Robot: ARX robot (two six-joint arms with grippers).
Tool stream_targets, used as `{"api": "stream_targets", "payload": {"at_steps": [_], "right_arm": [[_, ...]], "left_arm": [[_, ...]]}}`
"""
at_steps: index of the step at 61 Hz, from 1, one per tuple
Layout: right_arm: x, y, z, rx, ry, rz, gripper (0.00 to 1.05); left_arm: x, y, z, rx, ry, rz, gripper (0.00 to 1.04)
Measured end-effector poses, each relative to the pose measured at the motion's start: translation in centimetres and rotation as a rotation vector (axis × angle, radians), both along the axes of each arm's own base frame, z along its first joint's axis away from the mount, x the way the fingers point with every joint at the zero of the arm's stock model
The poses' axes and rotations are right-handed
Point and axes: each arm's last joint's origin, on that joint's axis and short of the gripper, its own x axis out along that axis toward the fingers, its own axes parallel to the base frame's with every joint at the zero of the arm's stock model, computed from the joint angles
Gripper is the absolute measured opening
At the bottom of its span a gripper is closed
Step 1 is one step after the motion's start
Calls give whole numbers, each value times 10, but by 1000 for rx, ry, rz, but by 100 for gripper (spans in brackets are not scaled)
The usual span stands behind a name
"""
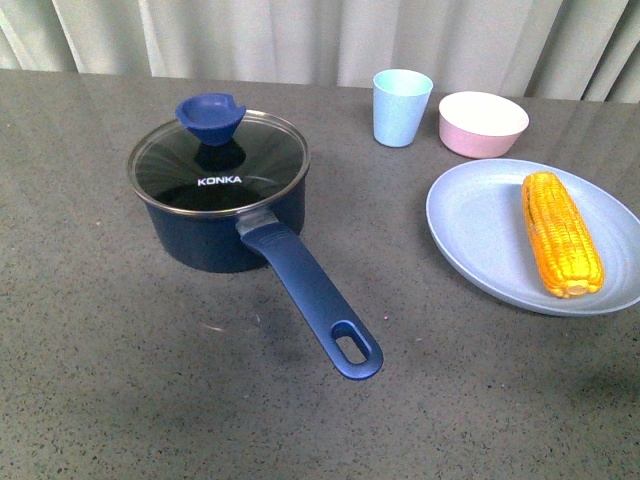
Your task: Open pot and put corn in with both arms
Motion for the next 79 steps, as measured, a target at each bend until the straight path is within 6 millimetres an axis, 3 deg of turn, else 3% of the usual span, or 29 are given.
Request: {"api": "stream_targets", "payload": {"at_steps": [61,65,69,79], "right_arm": [[0,0,0,0,0,0,96],[0,0,0,0,0,-1,96],[0,0,0,0,0,0,96],[0,0,0,0,0,0,96]], "left_arm": [[0,0,0,0,0,-1,96],[1,0,-1,-81,150,-86,96],[10,0,3,-189,316,-138,96],[45,0,14,-263,349,-134,96]]}}
